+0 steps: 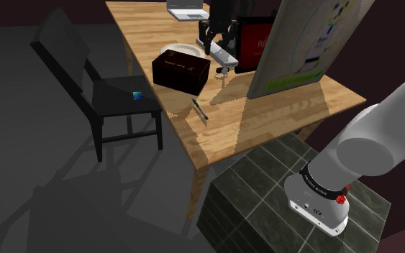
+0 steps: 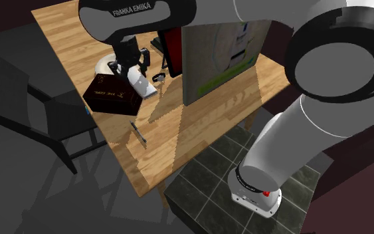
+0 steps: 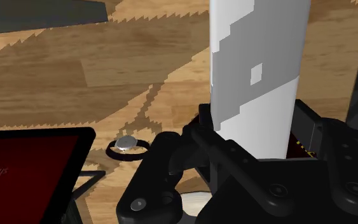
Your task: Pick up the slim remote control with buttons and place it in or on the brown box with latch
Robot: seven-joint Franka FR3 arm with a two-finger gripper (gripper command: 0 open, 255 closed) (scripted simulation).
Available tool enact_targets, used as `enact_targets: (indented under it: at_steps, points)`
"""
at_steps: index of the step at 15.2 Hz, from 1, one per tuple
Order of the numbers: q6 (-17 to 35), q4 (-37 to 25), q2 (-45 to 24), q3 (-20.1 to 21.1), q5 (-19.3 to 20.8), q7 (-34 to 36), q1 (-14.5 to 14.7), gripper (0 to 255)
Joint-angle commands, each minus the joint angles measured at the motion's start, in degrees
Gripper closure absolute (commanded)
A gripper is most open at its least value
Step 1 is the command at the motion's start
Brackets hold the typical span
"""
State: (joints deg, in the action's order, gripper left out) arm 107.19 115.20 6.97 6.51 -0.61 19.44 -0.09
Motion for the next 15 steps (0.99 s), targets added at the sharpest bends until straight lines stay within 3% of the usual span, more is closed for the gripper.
enact_targets:
  at_steps: [1, 10, 15]
  points:
    - [-0.5, -5.0, -4.5, 0.4, 0.5, 0.8, 0.2, 255]
    - [-8.4, -35.3, -27.2, 1.1, 3.4, 3.5, 2.1, 255]
    - [-4.5, -31.4, -27.1, 1.0, 3.4, 3.6, 2.1, 255]
